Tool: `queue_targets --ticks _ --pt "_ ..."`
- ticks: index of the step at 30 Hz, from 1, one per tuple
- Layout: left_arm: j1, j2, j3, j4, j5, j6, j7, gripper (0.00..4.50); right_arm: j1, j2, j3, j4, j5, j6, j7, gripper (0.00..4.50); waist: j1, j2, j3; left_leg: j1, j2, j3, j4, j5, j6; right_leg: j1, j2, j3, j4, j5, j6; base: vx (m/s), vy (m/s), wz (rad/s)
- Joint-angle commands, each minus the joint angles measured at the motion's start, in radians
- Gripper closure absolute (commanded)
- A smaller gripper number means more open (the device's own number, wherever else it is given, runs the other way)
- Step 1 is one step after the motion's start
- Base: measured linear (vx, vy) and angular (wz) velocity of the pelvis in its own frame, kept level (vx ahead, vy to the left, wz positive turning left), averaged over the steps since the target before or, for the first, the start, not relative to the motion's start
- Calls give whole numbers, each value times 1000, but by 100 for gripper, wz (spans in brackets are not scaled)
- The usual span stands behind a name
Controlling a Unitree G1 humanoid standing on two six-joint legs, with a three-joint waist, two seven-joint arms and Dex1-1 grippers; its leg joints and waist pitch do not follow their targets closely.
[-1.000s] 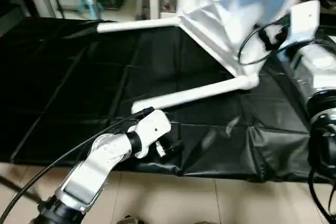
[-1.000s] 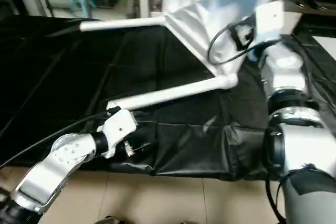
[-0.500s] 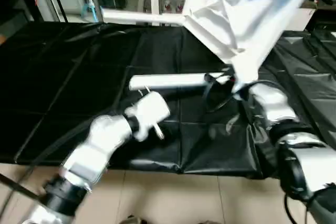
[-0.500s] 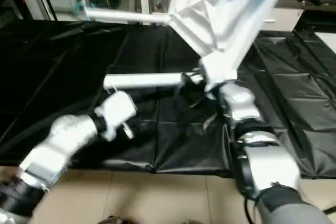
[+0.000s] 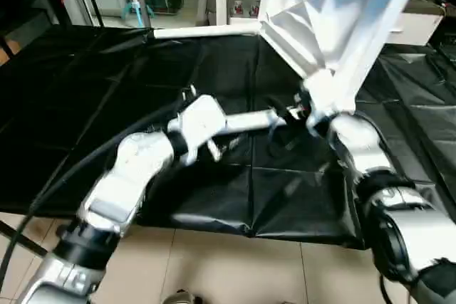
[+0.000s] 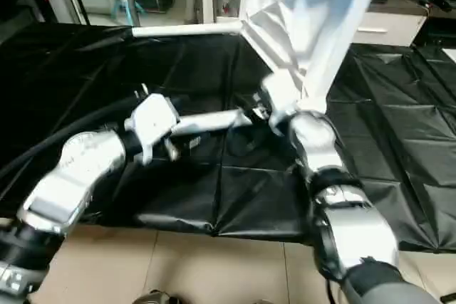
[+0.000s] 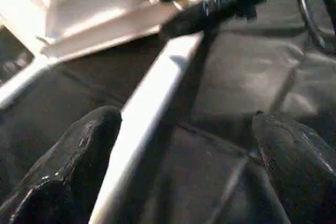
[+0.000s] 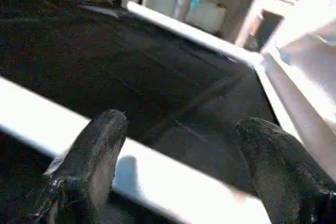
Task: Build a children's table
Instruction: Flip table
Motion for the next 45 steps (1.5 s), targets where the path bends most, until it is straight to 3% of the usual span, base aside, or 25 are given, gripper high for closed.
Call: queue_targets --ticks 1,6,11,21,22,24,25,29,30,31,34,35,36,37,38,39,40,41,42,43,44,45 --pt "-1 4 -5 -8 11 -4 -1 0 7 -7 -12 -8 9 -4 9 75 -5 3 -81 29 79 -38 -89 -223 30 40 -61 33 -49 -100 -309 0 0 0" --pt "3 -7 2 10 20 -15 20 0 28 -4 3 -23 1 -8 26 75 -8 -2 -77 31 82 -40 -94 -279 12 36 -63 36 -58 -177 -292 0 0 0" --pt "6 -12 5 9 21 -16 19 0 28 6 6 -27 3 -11 20 75 -9 3 -78 30 81 -41 -94 -266 10 35 -62 35 -55 -154 -289 0 0 0" --pt "44 -57 42 -13 -28 4 52 0 56 11 -1 -82 18 -25 19 75 -7 -4 -78 29 82 -38 -93 -238 33 36 -63 36 -55 -140 -292 0 0 0" --pt "69 -109 93 -20 -77 13 100 0 87 18 -8 -139 30 -33 7 75 -6 -12 -76 26 84 -37 -93 -237 33 39 -67 38 -55 -144 -291 0 0 0" --pt "89 -165 156 -17 -117 19 174 0 125 27 -17 -210 43 -30 -20 75 -5 -15 -76 27 84 -36 -94 -234 33 37 -64 38 -59 -152 -277 0 0 0" --pt "102 -222 225 -3 -131 3 278 0 170 36 -25 -305 52 -4 -52 75 -6 -18 -77 26 85 -38 -95 -236 39 37 -63 37 -61 -164 -271 0 0 0" --pt "115 -271 288 6 -146 42 369 0 235 51 -33 -438 66 46 -84 75 -6 -24 -72 25 83 -39 -98 -243 50 35 -60 38 -70 -222 -234 0 0 0" --pt "133 -280 300 2 -128 17 409 0 286 59 -34 -539 66 109 -109 75 -8 -34 -71 26 83 -39 -99 -253 49 32 -60 39 -76 -259 -218 0 0 0" --pt "153 -286 305 -6 -112 -9 439 0 338 68 -32 -636 54 157 -142 75 -3 -30 -67 24 85 -43 -103 -242 43 33 -57 42 -79 -275 -185 0 0 0" --pt "207 -298 306 -58 -104 -26 449 0 477 82 -6 -860 15 202 -172 75 0 -25 -72 30 89 -43 -109 -253 17 27 -56 42 -83 -267 -146 0 0 0" --pt "219 -310 310 -74 -115 -13 448 0 510 86 3 -912 8 214 -172 75 -4 -28 -73 30 88 -44 -109 -249 16 25 -55 43 -80 -249 -148 0 0 0" --pt "229 -322 314 -88 -115 -8 456 0 540 93 9 -963 14 243 -182 75 -2 -14 -73 30 87 -46 -111 -256 11 25 -54 42 -80 -238 -152 0 0 0" --pt "237 -333 308 -103 -103 -10 470 0 569 107 9 -1013 23 272 -203 75 -16 -18 -65 -25 80 -94 -138 -259 76 66 -55 -2 -60 -191 -154 0 0 0" --pt "241 -338 301 -111 -94 -13 482 0 586 115 7 -1046 30 293 -219 75 -8 -6 -72 -6 90 -106 -134 -287 77 56 -55 -12 -63 -189 -154 12 -22 31" --pt "243 -340 291 -118 -82 -13 493 0 598 121 7 -1070 35 311 -229 75 -11 1 -79 14 100 -123 -128 -278 76 47 -46 -20 -59 -130 -169 31 -45 46" --pt "240 -341 283 -120 -74 -19 500 0 604 125 3 -1083 37 322 -240 75 -34 33 -75 1 112 -203 -146 -310 107 60 -6 -62 -17 -91 -190 31 -45 46" --pt "237 -344 278 -121 -75 -21 506 0 614 128 1 -1116 38 354 -256 75 -49 34 -68 13 129 -239 -157 -349 118 42 8 -67 7 -125 -193 -10 -75 49" --pt "235 -347 276 -122 -77 -19 510 0 619 131 -3 -1134 39 369 -266 75 -59 36 -64 20 139 -271 -168 -381 134 35 18 -66 32 -174 -191 9 -133 65" --pt "234 -348 275 -122 -77 -18 512 0 621 132 -5 -1142 39 376 -271 75 -64 38 -60 40 147 -317 -180 -420 145 11 27 -50 73 -232 -190 9 -133 65" --pt "230 -344 270 -122 -71 -19 514 0 626 133 -10 -1161 44 395 -281 75 -69 36 -58 36 120 -340 -186 -419 162 10 27 -31 89 -246 -190 -1 -196 65" --pt "227 -342 267 -124 -66 -13 511 0 636 133 -16 -1193 44 421 -289 75 -66 19 -63 20 64 -351 -191 -411 162 30 24 -6 61 -235 -241 -11 -240 57"
